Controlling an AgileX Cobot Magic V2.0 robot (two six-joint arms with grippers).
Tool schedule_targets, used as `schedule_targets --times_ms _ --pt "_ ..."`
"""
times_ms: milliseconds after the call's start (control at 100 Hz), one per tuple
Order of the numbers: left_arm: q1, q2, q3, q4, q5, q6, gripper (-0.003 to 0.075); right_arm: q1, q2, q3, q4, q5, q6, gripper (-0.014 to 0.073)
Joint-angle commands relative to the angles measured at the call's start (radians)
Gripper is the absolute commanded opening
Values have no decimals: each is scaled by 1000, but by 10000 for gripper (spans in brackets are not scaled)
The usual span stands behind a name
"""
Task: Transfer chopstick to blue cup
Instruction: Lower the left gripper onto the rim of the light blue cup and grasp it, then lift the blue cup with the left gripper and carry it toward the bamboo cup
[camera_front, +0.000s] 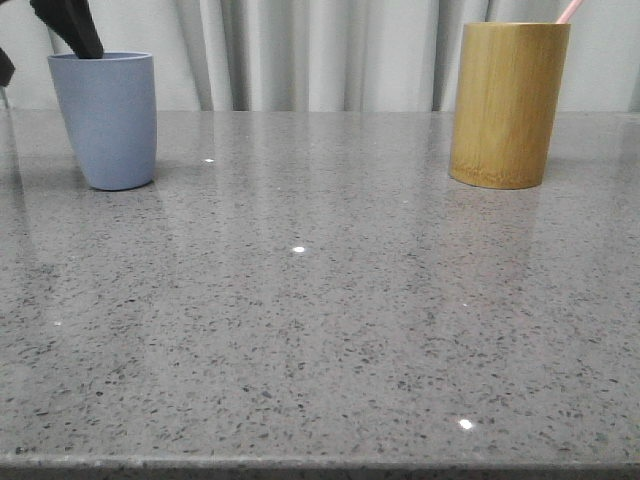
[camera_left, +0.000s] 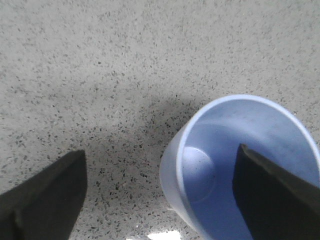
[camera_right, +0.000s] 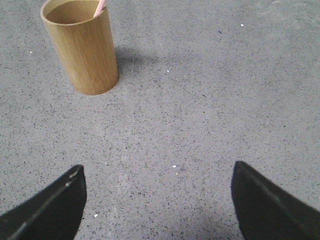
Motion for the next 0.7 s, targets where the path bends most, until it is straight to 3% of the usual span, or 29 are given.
schedule_targets --times_ms 0,210,340,510,690 --pt "-5 -20 -36 -30 -52 1 566 -2 12 -30 -4 -79 0 594" --pt "-5 -8 -36 -34 -52 1 533 -2 12 -30 -4 -79 0 594" --pt "-5 -8 -36 -41 -52 1 344 -2 12 -30 -4 -79 0 594" --pt "-5 -8 -39 -60 -54 3 -21 -2 12 -30 -4 -79 0 594" --pt "-9 -8 -102 -60 24 10 -19 -2 12 -30 -4 -79 0 594"
